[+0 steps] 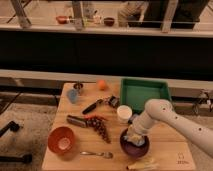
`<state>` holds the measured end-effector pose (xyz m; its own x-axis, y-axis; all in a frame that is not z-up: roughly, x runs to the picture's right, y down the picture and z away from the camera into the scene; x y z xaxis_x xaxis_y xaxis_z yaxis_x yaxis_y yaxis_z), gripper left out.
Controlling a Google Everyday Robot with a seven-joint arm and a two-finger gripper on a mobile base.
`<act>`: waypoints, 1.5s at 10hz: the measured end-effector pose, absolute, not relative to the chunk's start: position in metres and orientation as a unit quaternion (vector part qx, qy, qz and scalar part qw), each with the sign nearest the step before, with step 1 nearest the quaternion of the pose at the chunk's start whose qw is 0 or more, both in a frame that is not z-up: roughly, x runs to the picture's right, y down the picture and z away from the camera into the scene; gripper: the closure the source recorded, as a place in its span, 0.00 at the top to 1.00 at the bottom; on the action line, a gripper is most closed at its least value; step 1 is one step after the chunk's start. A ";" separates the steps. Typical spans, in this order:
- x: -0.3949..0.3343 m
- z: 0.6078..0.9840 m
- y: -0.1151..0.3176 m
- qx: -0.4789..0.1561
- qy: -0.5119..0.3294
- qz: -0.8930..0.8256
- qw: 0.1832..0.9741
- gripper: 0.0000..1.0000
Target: Wipe purple bowl with towel
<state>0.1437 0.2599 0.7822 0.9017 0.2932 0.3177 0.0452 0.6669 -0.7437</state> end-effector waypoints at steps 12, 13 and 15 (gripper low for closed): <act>0.177 0.744 0.271 -0.403 -0.234 0.056 0.883 0.00; 0.176 0.740 0.274 -0.407 -0.236 0.053 0.881 0.00; 0.176 0.734 0.281 -0.415 -0.241 0.050 0.876 0.00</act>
